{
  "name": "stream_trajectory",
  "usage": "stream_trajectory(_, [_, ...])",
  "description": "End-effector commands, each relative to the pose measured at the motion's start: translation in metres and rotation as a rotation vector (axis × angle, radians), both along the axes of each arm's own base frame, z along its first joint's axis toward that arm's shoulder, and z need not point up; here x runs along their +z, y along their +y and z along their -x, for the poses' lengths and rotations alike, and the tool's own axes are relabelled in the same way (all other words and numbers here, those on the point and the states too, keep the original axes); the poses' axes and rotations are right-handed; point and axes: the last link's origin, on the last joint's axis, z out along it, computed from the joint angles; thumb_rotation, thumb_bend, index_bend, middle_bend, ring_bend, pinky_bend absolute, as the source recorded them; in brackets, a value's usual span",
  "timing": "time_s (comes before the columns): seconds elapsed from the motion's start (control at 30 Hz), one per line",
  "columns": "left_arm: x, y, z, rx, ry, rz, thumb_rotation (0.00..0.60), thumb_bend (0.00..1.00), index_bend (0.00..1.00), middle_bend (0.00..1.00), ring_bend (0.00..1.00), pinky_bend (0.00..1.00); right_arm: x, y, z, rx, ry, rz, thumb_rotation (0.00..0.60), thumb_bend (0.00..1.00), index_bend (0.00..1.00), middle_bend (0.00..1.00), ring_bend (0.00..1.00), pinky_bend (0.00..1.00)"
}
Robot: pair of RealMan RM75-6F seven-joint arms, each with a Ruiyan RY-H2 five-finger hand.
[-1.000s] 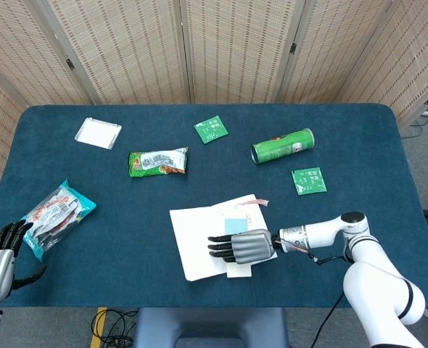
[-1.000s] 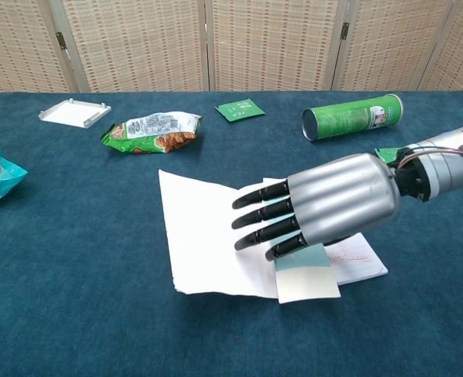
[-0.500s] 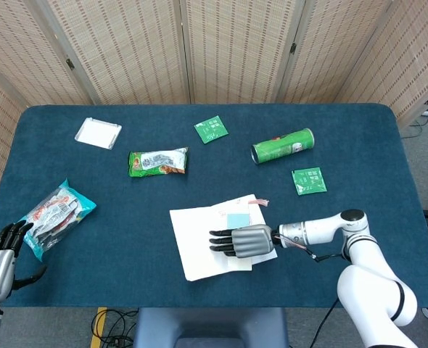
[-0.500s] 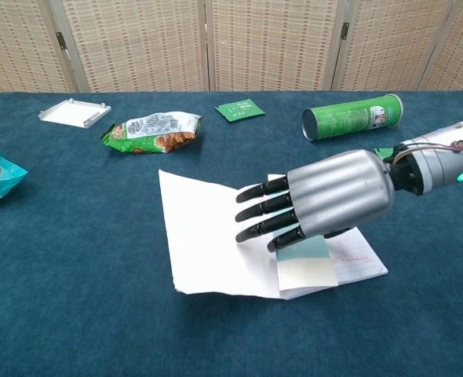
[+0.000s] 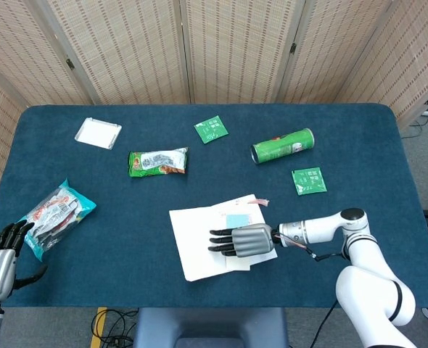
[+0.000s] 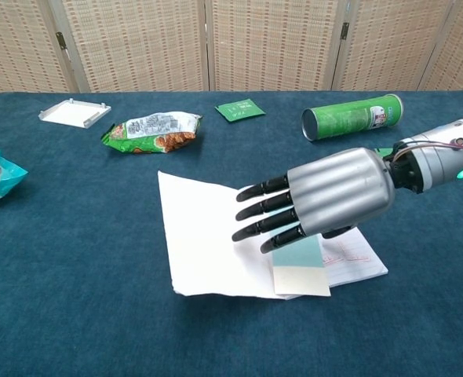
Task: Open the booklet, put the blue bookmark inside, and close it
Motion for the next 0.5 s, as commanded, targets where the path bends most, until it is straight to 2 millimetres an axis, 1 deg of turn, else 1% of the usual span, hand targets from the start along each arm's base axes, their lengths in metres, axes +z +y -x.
stream_trajectory(0.03, [0.000, 0.000, 0.000, 0.001, 0.000, 0.000, 0.600, 0.24, 0.15, 0.11, 0.09, 0.16, 0.003, -0.002, -0.001, -0.008, -0.014, 0.014, 0.600, 0.17, 0.20, 0.00, 0.00, 0.00])
stream_trajectory(0.17, [0.001, 0.001, 0.001, 0.002, 0.000, -0.003, 0.600, 0.24, 0.15, 0.11, 0.09, 0.16, 0.012, -0.011, -0.001, -0.057, -0.065, 0.065, 0.600, 0.17, 0.20, 0.00, 0.00, 0.00])
stream_trajectory(0.33, [0.002, 0.002, 0.001, 0.002, -0.002, -0.008, 0.600, 0.24, 0.15, 0.11, 0.09, 0.16, 0.024, -0.019, -0.002, -0.172, -0.182, 0.124, 0.600, 0.17, 0.19, 0.00, 0.00, 0.00])
stream_trajectory(0.43, [0.001, 0.003, 0.001, -0.003, -0.002, -0.005, 0.600, 0.24, 0.15, 0.11, 0.09, 0.16, 0.028, -0.022, 0.002, -0.250, -0.221, 0.143, 0.600, 0.23, 0.19, 0.03, 0.00, 0.00])
stream_trajectory(0.5, [0.001, 0.003, 0.001, -0.007, -0.004, -0.004, 0.600, 0.24, 0.15, 0.11, 0.09, 0.16, 0.031, -0.022, 0.006, -0.288, -0.228, 0.154, 0.600, 0.30, 0.19, 0.05, 0.00, 0.00])
